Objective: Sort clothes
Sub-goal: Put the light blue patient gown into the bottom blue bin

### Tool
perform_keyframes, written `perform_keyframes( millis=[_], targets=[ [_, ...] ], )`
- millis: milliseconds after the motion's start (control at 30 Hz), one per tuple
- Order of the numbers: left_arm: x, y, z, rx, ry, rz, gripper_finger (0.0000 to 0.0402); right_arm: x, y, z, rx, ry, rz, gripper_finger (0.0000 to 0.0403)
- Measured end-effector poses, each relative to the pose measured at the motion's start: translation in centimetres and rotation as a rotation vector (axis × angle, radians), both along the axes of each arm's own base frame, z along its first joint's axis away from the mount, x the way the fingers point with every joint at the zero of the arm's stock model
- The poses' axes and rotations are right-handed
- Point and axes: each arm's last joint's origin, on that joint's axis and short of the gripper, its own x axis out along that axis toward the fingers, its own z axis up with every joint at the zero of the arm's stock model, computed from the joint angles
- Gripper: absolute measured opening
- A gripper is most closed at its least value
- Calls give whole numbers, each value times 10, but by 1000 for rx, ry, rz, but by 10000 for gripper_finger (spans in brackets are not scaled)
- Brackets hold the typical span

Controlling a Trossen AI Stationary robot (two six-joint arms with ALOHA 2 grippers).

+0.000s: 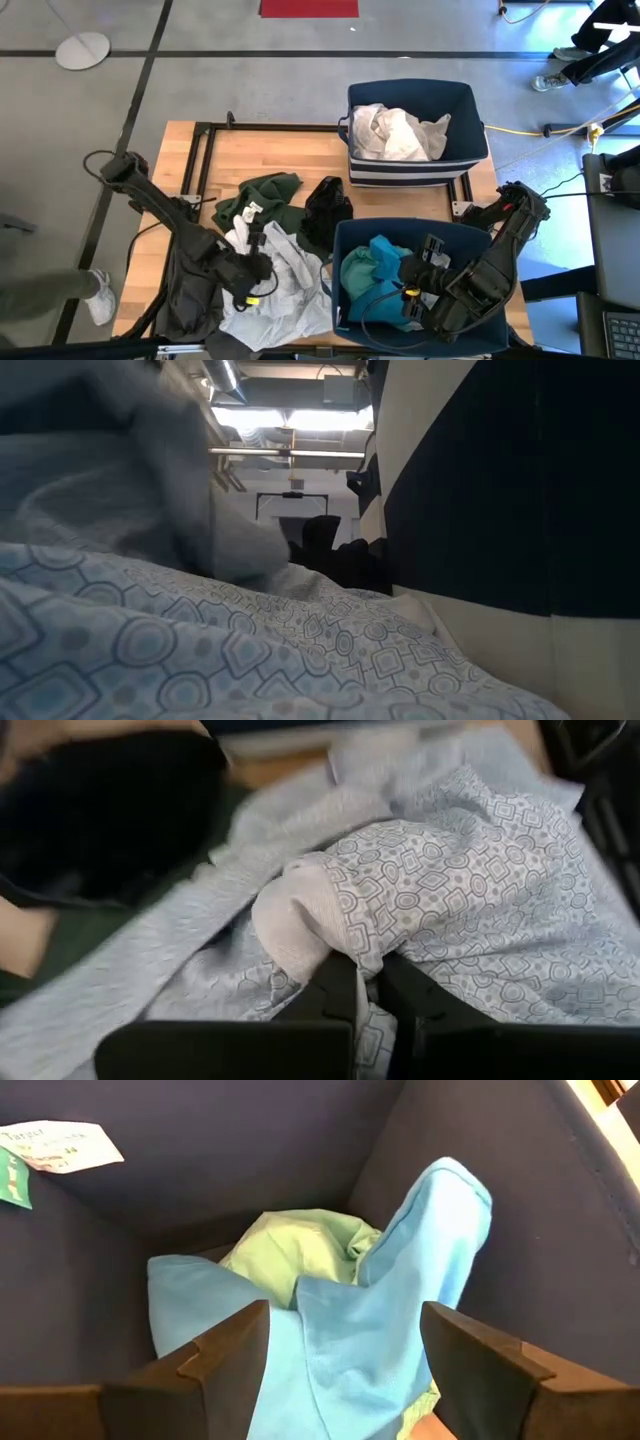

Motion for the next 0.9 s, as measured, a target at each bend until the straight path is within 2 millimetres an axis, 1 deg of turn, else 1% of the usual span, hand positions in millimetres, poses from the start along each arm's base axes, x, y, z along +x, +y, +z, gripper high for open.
perform_keyframes(
  millis=[100, 267, 367, 533, 633, 767, 900],
  targets=[
    [-7, 5, 15, 4, -69, 8, 6, 0, 0, 5, 17, -12, 3, 261],
    [-16, 15, 36, 27, -168, 25, 5, 0, -2, 24, 2, -81, 44, 261],
    [-21, 21, 46, 43, -220, 36, 7, 2, -3, 38, -32, -167, 73, 261],
    [-25, 25, 57, 74, -295, 46, 4, 10, -1, 57, -164, -357, 136, 261],
    [-26, 27, 61, 97, -333, 55, 7, 20, -1, 66, -259, -438, 169, 261],
    [-26, 28, 66, 130, -372, 60, 6, 40, -8, 74, -322, -496, 194, 261],
    [-26, 29, 69, 158, -404, 79, 5, 68, -22, 70, -315, -496, 261, 261]
  ],
)
